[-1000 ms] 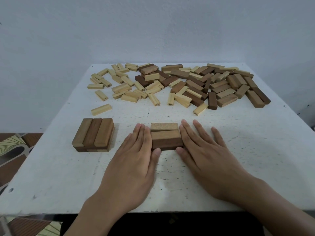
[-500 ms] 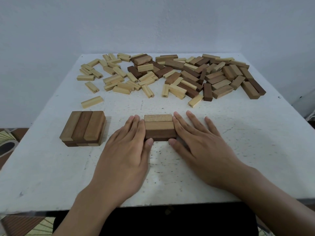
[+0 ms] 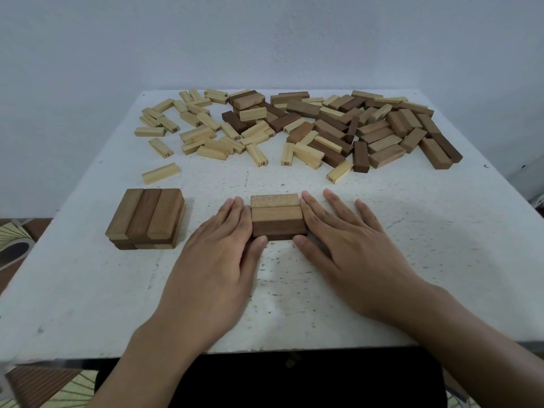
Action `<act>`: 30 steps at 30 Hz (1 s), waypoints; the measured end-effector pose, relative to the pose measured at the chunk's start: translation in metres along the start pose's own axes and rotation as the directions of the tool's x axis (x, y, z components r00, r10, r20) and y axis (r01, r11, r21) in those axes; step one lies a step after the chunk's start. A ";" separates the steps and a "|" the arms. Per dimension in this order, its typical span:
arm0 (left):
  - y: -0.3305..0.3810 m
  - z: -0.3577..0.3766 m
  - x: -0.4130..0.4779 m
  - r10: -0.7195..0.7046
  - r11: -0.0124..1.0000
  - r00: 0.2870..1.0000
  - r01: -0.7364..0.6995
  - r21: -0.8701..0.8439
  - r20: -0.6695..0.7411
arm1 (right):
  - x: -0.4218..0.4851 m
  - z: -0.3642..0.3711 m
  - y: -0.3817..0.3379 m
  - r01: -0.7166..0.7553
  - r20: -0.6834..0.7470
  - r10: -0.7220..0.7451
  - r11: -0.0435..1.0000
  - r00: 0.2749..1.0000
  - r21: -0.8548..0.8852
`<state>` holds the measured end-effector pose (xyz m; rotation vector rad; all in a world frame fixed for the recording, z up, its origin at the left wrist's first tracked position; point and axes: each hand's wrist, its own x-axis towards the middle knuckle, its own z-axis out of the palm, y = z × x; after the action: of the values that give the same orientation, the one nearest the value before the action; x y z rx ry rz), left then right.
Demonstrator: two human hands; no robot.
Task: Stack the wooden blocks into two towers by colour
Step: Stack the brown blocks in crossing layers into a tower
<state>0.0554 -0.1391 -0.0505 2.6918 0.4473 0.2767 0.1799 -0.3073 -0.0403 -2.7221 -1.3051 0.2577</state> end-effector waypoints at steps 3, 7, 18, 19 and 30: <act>0.000 0.000 0.000 0.001 1.000 1.000 0.000 -0.007 0.003 | -0.001 -0.001 -0.001 0.000 -0.001 0.000 1.000 1.000 0.006; 0.000 -0.002 0.000 0.000 1.000 1.000 0.000 -0.013 0.001 | -0.001 -0.001 -0.001 -0.001 0.007 0.001 1.000 1.000 0.000; 0.003 -0.016 0.001 0.002 1.000 0.997 -0.003 0.012 0.082 | -0.003 -0.012 0.004 0.009 0.120 -0.013 0.999 0.993 0.039; 0.004 -0.015 0.001 0.000 0.999 0.996 -0.003 0.034 0.087 | -0.003 -0.009 0.004 0.017 0.111 -0.016 1.000 0.994 -0.001; 0.001 -0.004 -0.001 0.016 0.995 0.998 -0.021 0.096 0.055 | -0.004 -0.004 -0.008 -0.009 0.058 0.013 0.998 0.998 -0.064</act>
<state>0.0535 -0.1388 -0.0461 2.7910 0.4299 0.1918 0.1717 -0.3059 -0.0350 -2.7954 -1.3358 0.3038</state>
